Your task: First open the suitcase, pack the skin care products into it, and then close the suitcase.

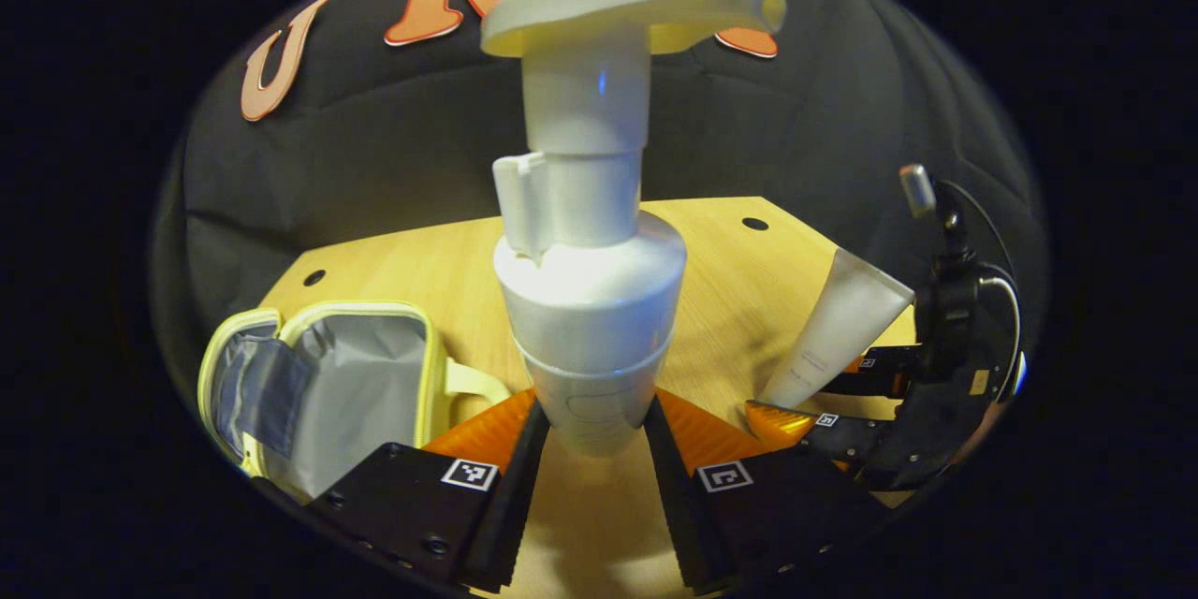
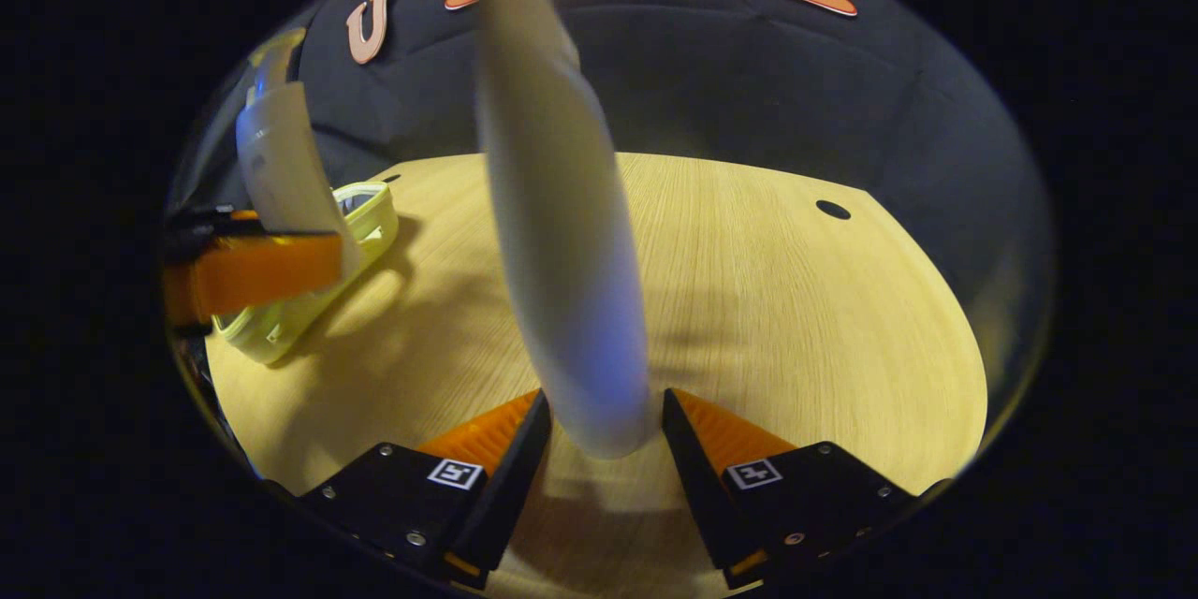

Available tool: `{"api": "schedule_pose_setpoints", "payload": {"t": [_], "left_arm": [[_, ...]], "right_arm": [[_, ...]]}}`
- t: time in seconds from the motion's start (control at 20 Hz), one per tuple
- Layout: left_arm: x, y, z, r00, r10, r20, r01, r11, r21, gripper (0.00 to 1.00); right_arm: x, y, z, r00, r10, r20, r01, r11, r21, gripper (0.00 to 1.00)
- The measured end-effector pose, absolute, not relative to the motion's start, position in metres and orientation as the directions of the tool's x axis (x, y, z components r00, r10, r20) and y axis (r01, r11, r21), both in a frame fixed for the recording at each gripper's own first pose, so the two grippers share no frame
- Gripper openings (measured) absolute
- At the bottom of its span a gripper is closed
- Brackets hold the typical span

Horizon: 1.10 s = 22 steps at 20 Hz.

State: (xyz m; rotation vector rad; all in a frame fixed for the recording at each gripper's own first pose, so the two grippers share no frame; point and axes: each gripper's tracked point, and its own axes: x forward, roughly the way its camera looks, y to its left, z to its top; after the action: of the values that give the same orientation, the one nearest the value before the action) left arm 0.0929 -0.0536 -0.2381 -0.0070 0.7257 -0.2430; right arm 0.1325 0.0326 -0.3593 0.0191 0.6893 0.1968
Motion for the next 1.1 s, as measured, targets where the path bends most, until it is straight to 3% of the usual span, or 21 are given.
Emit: {"api": "schedule_pose_setpoints", "payload": {"t": [0.15,0.2,0.65,1.1], "left_arm": [[0.087,-0.024,-0.226,0.734,-0.178,-0.656,0.188,0.981,-0.056,0.63],[0.084,-0.014,-0.224,0.735,-0.159,-0.66,0.177,0.983,-0.04,0.63],[0.074,0.063,-0.194,0.772,-0.066,-0.632,0.084,0.996,-0.001,0.63],[0.061,0.145,-0.163,0.796,-0.054,-0.603,0.092,0.995,0.033,0.63]], "right_arm": [[0.135,0.032,-0.359,0.752,0.174,-0.636,-0.15,0.984,0.092,0.53],[0.133,0.032,-0.359,0.748,0.174,-0.64,-0.145,0.985,0.098,0.49],[0.118,0.046,-0.297,0.781,0.178,-0.598,-0.16,0.984,0.083,0.51],[0.118,0.102,-0.195,0.853,0.216,-0.475,-0.205,0.976,0.076,0.49]]}}
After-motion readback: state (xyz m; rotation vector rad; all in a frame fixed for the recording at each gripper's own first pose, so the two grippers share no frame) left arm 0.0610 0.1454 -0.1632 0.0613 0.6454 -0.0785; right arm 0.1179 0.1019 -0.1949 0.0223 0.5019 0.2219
